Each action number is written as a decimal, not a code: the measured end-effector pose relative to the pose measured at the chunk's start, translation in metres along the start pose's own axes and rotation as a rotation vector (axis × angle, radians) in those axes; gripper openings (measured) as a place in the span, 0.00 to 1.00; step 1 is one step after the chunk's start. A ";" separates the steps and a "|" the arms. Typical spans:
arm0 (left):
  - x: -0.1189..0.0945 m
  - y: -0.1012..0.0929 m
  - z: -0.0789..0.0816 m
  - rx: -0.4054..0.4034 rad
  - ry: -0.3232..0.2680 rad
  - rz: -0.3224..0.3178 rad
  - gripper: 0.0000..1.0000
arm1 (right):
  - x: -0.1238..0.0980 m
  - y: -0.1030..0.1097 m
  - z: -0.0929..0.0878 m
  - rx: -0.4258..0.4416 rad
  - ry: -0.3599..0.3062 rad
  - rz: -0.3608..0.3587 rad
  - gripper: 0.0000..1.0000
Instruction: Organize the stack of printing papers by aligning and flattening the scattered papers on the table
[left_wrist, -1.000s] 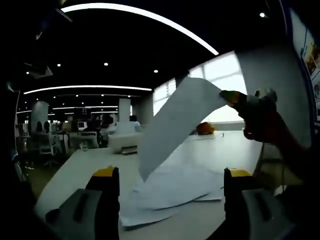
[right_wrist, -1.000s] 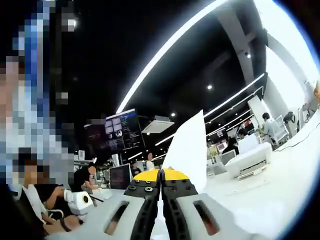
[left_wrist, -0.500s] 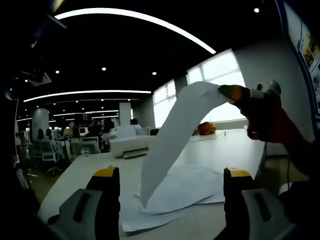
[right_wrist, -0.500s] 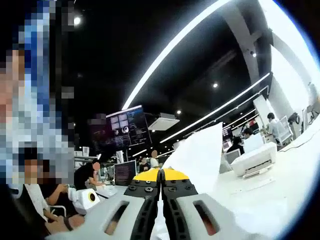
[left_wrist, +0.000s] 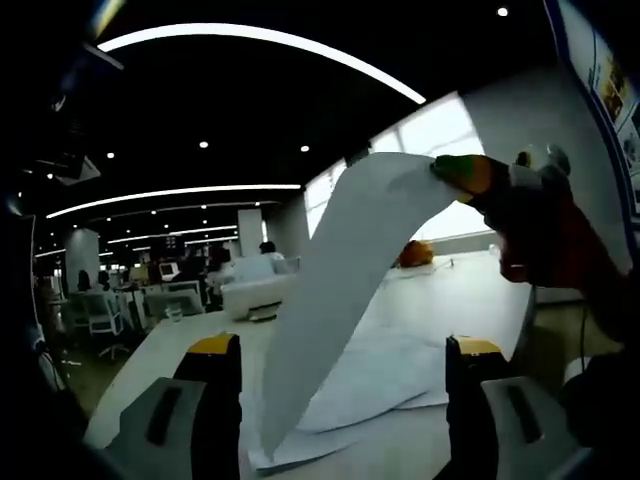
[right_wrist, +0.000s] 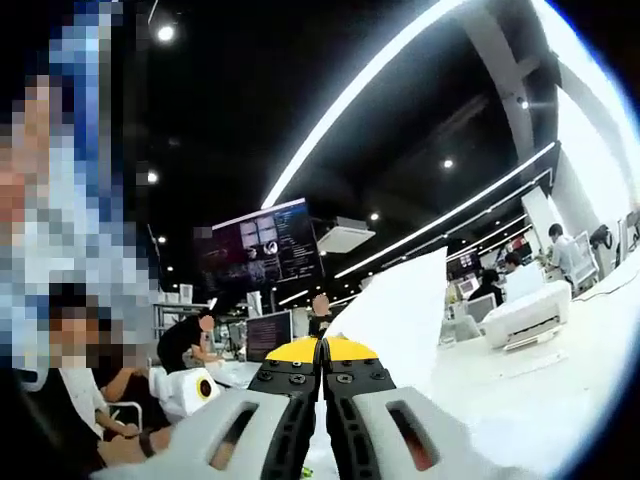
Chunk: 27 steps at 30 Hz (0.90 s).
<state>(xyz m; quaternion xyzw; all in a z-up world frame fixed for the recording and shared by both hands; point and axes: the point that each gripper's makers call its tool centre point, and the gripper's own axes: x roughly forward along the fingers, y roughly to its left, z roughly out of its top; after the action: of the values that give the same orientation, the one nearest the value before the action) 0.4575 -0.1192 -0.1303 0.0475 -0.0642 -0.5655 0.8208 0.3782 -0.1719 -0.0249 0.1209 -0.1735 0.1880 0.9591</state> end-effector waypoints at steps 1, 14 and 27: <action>0.000 0.001 0.000 0.004 0.000 0.005 0.86 | 0.001 0.003 -0.001 -0.001 0.002 0.005 0.00; -0.003 0.006 0.000 0.043 -0.006 0.042 0.82 | 0.009 0.031 -0.016 0.043 0.028 0.076 0.00; -0.005 0.013 0.001 0.087 -0.003 0.078 0.72 | 0.010 0.042 -0.027 0.081 0.053 0.107 0.00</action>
<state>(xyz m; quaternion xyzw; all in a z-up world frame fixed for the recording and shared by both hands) 0.4681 -0.1097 -0.1278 0.0797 -0.0918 -0.5300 0.8392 0.3774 -0.1231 -0.0385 0.1453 -0.1463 0.2492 0.9463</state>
